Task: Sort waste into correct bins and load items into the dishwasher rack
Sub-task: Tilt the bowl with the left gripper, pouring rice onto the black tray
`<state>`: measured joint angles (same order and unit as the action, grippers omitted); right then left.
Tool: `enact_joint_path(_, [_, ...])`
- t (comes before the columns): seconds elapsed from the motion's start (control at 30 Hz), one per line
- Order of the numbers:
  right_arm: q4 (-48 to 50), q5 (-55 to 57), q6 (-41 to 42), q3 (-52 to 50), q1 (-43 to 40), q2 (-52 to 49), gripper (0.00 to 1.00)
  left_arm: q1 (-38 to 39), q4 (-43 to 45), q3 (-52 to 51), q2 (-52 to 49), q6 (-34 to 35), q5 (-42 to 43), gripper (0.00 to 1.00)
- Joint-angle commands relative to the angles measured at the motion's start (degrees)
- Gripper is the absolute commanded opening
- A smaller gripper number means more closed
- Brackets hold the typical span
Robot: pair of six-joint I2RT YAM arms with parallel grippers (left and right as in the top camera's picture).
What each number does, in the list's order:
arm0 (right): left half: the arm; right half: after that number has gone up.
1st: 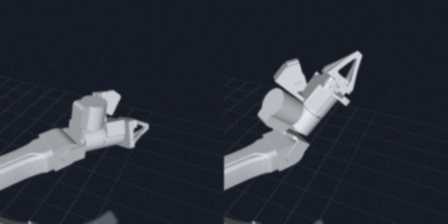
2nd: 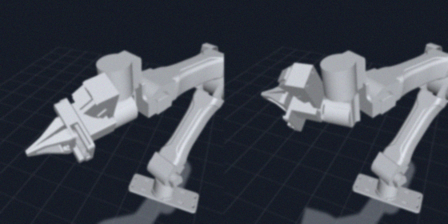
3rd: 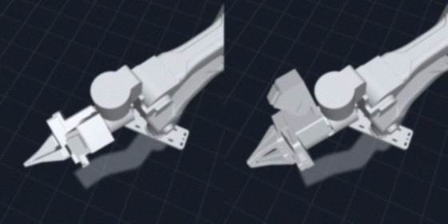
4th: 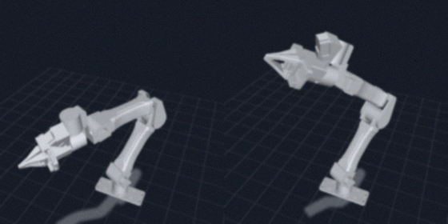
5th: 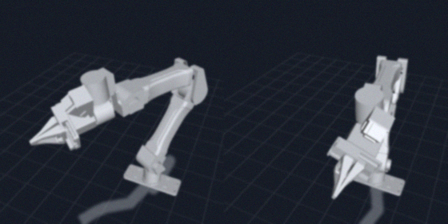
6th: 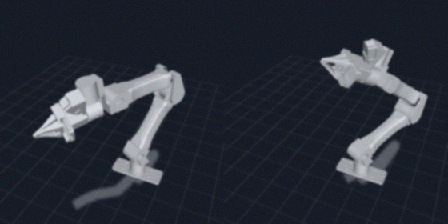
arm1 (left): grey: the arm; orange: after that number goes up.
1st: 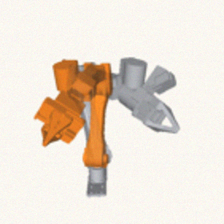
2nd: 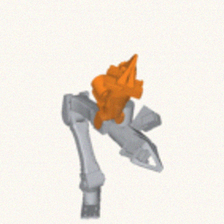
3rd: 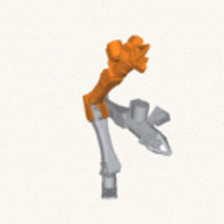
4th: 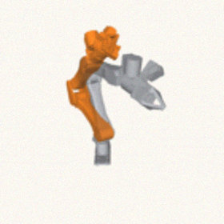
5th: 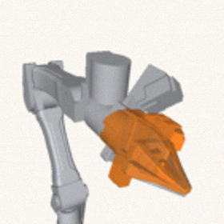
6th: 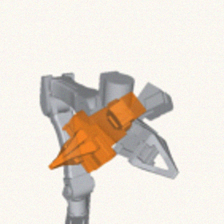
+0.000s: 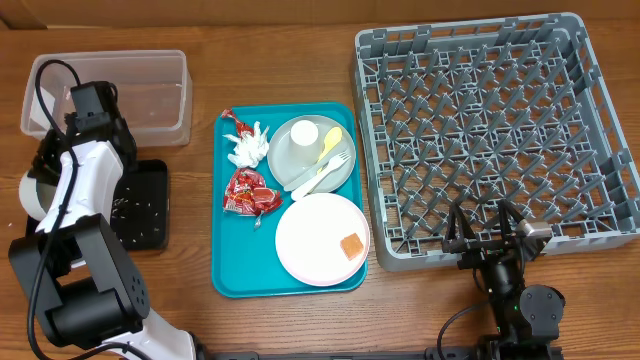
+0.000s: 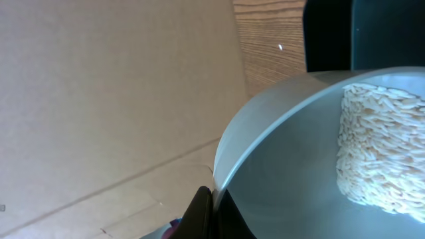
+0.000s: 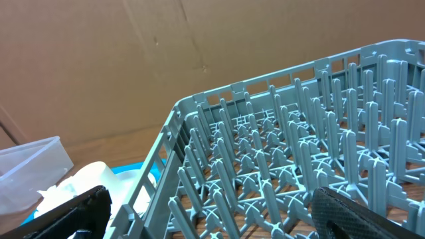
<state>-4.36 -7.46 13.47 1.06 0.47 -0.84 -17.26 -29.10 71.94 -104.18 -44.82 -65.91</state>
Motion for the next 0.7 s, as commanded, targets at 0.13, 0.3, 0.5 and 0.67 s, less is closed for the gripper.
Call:
enact_joint_path(0.13, [0.2,0.3,0.0,-0.6,-0.1,0.5,1.00,0.8,7.1,-0.4,-0.5,-9.2,-4.9,0.04])
enact_joint_path(0.3, [0.2,0.3,0.0,-0.6,-0.1,0.5,1.00,1.0,2.0,-0.8,-0.5,-6.5,-1.4,0.04])
enact_joint_path(0.5, [0.2,0.3,0.0,-0.6,-0.1,0.5,1.00,1.5,3.0,-1.7,-0.5,-3.8,-1.4,0.04])
enact_joint_path(0.67, [0.2,0.3,0.0,-0.6,-0.1,0.5,1.00,1.7,4.6,-2.7,-0.5,-10.5,-1.8,0.04])
